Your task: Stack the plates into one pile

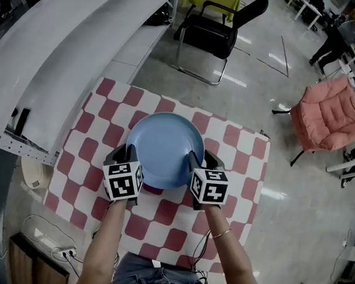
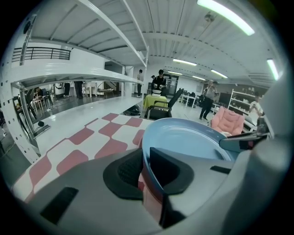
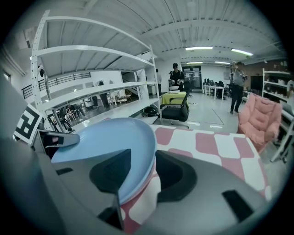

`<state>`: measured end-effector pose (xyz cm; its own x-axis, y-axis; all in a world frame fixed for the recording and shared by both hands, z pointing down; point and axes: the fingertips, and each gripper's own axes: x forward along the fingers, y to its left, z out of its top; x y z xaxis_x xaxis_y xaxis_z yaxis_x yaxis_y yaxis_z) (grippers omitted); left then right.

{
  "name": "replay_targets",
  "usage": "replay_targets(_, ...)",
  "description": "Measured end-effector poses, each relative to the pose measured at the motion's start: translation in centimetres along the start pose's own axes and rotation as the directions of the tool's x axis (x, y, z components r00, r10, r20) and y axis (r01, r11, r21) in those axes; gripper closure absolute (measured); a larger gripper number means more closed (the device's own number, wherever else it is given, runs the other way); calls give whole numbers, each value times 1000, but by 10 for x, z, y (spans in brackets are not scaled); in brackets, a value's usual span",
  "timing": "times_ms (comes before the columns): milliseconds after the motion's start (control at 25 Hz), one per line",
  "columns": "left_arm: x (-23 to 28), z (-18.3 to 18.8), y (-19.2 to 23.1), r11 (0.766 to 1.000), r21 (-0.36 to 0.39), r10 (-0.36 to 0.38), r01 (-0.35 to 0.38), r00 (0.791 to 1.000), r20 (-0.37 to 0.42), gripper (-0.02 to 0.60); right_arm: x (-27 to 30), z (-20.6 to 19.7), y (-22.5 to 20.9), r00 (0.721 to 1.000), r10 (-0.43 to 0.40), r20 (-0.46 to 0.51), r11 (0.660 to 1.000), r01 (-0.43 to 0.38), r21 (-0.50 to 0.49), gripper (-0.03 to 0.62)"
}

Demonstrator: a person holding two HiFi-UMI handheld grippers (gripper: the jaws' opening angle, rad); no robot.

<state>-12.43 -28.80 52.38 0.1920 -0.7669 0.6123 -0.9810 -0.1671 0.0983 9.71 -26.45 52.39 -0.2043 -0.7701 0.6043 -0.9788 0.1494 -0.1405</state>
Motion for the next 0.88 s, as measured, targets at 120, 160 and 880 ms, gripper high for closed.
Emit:
replay_targets(120,4,-5,2,1000,-1,5,-5,1000,-12,523,6,-2,0,1000,3,-8,1000,-3,-8,431)
replay_targets(160,5,-6,3,1000,-2,6,-6,1000,-14,523,8,-3,0,1000,3,-9,1000,-3,-10,431)
replay_targets(880,10,-7,3,998,47,47,-47,999,0,515,21,-4,-5,1000,-24,-6,999,23,-42,431)
